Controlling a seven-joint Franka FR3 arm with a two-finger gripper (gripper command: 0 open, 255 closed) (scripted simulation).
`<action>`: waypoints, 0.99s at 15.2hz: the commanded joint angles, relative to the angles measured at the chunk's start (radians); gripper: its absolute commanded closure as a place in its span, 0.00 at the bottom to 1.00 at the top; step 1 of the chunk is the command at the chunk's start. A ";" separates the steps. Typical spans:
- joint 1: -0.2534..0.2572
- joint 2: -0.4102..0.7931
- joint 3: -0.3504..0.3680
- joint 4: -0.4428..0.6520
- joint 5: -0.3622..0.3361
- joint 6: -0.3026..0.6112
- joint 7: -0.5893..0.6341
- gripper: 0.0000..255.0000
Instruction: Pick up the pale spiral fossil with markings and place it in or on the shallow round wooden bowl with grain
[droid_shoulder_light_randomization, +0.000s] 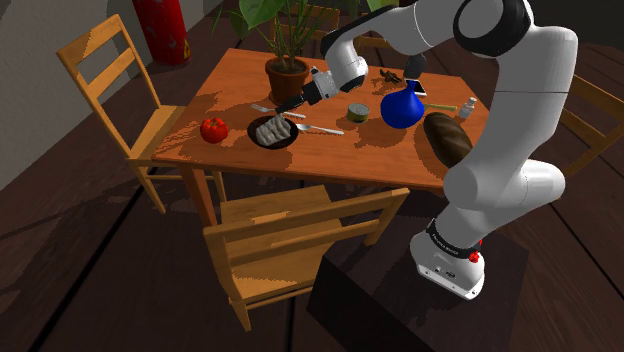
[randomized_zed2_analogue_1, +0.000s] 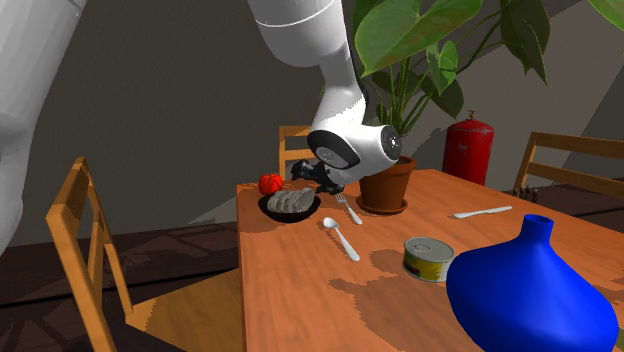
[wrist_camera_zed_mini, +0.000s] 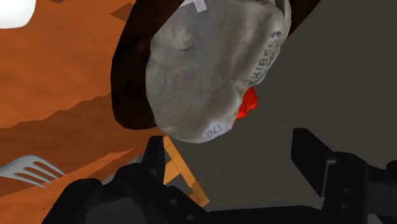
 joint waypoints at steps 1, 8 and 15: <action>0.000 0.000 0.000 0.000 0.000 0.000 0.000 0.00; -0.071 -0.087 -0.023 -0.050 -0.029 -0.094 0.015 0.00; -0.070 -0.087 -0.023 -0.050 -0.029 -0.094 0.015 0.00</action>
